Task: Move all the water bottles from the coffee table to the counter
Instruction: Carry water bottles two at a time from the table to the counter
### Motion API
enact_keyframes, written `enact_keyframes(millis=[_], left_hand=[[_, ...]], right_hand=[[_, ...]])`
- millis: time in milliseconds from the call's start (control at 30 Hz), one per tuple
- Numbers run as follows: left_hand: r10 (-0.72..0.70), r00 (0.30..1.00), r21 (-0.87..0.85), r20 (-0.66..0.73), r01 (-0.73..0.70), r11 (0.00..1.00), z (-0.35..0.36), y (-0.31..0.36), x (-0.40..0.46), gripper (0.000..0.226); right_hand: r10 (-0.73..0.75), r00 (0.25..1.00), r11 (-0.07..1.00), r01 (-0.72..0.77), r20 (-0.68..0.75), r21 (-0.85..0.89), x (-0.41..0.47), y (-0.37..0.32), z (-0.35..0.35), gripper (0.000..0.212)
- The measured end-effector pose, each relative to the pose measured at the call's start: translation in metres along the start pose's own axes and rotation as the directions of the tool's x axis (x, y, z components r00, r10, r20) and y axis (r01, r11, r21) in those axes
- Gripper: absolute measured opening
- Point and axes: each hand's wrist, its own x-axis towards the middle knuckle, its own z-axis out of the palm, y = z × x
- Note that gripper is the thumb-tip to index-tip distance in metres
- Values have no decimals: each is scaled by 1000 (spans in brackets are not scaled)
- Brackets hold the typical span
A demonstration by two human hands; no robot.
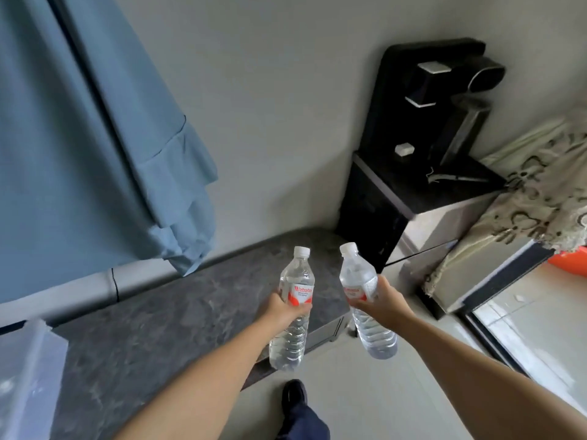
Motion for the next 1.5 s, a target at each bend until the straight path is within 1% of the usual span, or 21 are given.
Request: enact_keyframes(millis=[33,67,133,167,233,300,400,467,533,633,700,767,833,967,1067,1133,1167,1233,1333,1400,1500], left_hand=[[-9,1000,12,8,8,1000,-2,11,16,41],[-14,1000,9,14,14,1000,-5,22,30,41],[-26,999,-3,43,26,1000,-10,42,59,53],[-35,998,-18,57,36,999,-10,52,83,55],[-53,998,-48,46,56,997,-11,71,114,53],[-73,997,-100,34,76,992,-7,86,141,55],[-118,993,-157,-21,114,981,1,96,174,53],[-130,989,-210,-67,113,971,16,95,230,60],[-124,987,-253,-106,93,963,29,93,269,65],[-169,975,-370,-147,104,923,49,91,328,55],[-150,974,-410,-172,68,910,62,89,366,60],[-132,972,-400,-196,44,916,72,87,395,71],[-144,959,-394,-243,38,918,80,83,417,70],[-128,936,-402,-329,-16,915,92,74,448,68],[-117,928,-436,-354,-53,899,98,68,456,66],[-89,919,-421,-383,-89,903,101,70,458,54],[-51,915,-398,-401,-124,909,102,72,459,46],[-3,910,-384,-416,-172,907,105,77,457,43],[-3,912,-373,-410,-164,913,101,81,450,47],[-42,927,-385,-372,-112,916,99,79,442,53],[-154,952,-410,-265,33,912,85,94,413,89]], right_hand=[[7,1000,1000,-7,3,3,20,-5,-5,57],[12,1000,1000,-12,-1,3,35,-13,-10,56],[39,999,999,-39,-21,9,70,-26,-16,56],[59,998,998,-59,-9,26,98,-30,-18,57],[73,997,997,-73,9,37,140,-34,-19,62],[110,994,990,-111,17,84,174,-42,-20,65],[143,988,970,-151,58,189,214,-54,-14,61],[139,988,963,-150,63,225,274,-47,3,61],[102,993,953,-116,63,280,315,-44,19,53],[55,998,941,-64,38,332,373,-34,42,44],[20,999,940,-36,50,338,405,-30,55,39],[3,999,938,-16,39,346,432,-28,69,49],[-24,999,934,15,22,356,454,-24,86,64],[-34,999,925,29,7,380,473,-16,111,67],[-64,997,947,71,-34,313,476,-7,122,67],[-72,997,948,66,7,311,480,-3,124,68],[-78,997,939,70,10,338,483,-1,125,69],[-102,995,925,91,10,369,485,0,125,69],[-104,994,932,89,22,350,484,-3,122,72],[-78,996,940,56,52,336,481,1,122,80],[-18,997,947,-8,79,322,469,1,109,90]])
